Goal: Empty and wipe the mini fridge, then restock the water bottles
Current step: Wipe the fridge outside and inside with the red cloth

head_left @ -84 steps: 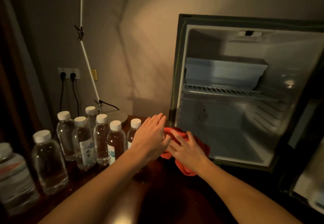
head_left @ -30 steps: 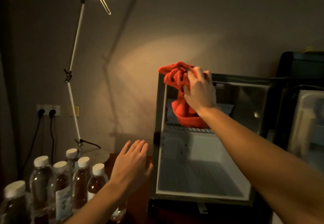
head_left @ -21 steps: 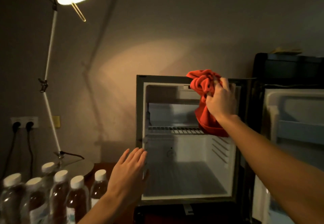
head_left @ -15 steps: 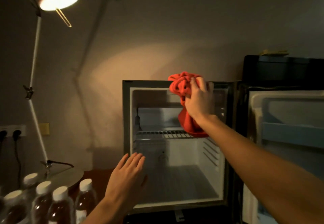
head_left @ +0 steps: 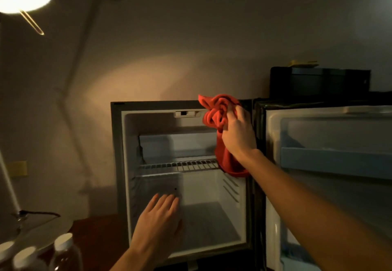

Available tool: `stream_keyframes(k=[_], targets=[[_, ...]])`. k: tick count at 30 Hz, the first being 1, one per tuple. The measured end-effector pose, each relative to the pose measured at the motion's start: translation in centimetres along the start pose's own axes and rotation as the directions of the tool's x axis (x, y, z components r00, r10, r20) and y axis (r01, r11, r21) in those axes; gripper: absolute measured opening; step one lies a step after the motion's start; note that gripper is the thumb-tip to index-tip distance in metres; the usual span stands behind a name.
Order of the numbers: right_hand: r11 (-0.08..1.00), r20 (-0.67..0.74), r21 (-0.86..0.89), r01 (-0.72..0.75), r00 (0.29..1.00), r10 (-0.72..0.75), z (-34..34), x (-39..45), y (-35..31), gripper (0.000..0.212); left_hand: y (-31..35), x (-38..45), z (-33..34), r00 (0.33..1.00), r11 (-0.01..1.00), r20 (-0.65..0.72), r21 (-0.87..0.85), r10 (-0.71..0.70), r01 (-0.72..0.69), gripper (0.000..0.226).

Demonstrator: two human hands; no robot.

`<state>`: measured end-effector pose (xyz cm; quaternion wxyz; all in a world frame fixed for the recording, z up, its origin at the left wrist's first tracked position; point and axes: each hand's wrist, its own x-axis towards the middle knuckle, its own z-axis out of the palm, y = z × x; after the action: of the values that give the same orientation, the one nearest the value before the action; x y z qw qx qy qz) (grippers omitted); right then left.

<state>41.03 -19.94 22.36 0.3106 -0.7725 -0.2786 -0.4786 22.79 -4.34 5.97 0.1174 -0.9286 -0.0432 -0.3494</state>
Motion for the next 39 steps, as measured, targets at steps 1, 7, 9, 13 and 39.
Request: stream_keyframes(k=[1,7,9,13,39], targets=[[1.000,0.017,0.009,-0.017,1.000,0.017,-0.1,0.1,-0.1,0.056,0.3,0.1,0.2,1.000,1.000,0.015,-0.006,-0.003,0.003,0.052],[0.982,0.030,0.026,-0.185,0.983,0.184,-0.6,1.0,-1.0,0.065,1.4,0.4,1.4,0.997,0.999,0.070,-0.041,-0.008,0.011,0.061],[0.975,0.036,0.001,-0.224,0.974,0.224,-0.6,1.1,-1.2,0.067,1.3,0.3,1.6,0.996,0.999,0.086,-0.034,-0.018,0.021,0.062],[0.977,0.020,-0.155,-0.149,0.988,0.154,0.4,1.1,-0.7,0.067,0.7,0.2,2.3,0.996,0.999,0.093,-0.038,-0.016,0.020,0.062],[0.997,-0.210,0.080,-0.008,0.977,0.025,-1.2,-0.4,0.3,0.051,4.2,4.8,5.2,0.993,0.994,-0.067,-0.035,0.098,-0.100,0.064]])
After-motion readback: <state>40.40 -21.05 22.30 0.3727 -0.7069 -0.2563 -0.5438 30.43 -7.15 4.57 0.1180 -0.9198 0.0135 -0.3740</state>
